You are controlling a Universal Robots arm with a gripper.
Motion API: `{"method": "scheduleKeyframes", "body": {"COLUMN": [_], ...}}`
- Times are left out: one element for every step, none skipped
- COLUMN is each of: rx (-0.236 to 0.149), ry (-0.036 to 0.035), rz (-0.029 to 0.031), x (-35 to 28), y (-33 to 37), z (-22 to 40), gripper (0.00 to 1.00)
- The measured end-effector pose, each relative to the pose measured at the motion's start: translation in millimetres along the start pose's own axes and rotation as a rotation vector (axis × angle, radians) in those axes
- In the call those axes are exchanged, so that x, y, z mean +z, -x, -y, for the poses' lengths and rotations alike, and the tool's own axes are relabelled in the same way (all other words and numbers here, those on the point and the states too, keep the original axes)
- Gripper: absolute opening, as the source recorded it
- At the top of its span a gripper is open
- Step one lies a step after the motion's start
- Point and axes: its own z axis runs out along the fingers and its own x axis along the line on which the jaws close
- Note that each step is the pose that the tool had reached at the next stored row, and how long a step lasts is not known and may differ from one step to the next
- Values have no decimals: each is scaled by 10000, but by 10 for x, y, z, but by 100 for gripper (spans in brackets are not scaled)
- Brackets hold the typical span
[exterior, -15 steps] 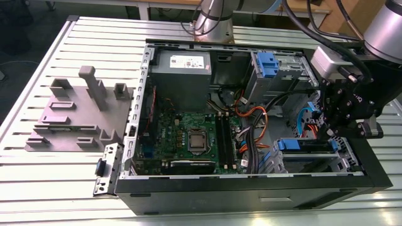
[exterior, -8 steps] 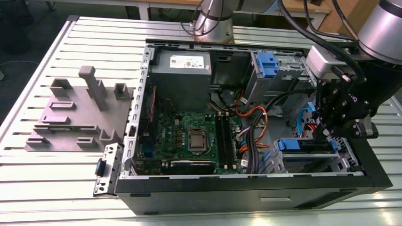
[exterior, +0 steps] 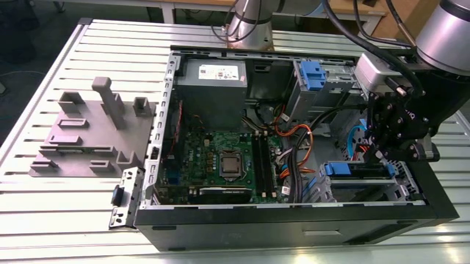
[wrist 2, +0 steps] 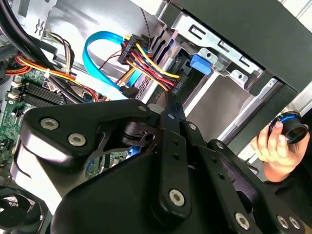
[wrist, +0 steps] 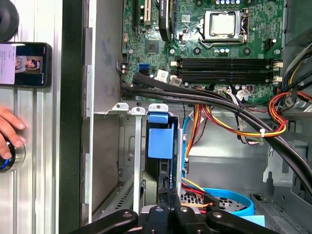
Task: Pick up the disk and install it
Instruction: 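Insert the second disk wire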
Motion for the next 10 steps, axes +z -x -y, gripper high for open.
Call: {"method": "scheduleKeyframes", "body": {"rx": [0, 0, 0, 0, 0, 0, 0, 0, 0, 0], "ry": [0, 0, 0, 0, 0, 0, 0, 0, 0, 0], "rz": [0, 0, 1, 0, -4, -3, -3, -3, -4, -4], "x": [0, 0, 0, -1, -11, -25, -40, -55, -71, -88], "y": [0, 0, 0, 0, -1, -2, -4, -6, -8, -10], "z": [0, 0, -1, -1, -1, 0, 0, 0, 0, 1], "gripper": [11, 11, 11, 11, 11, 11, 11, 11, 11, 11]}}
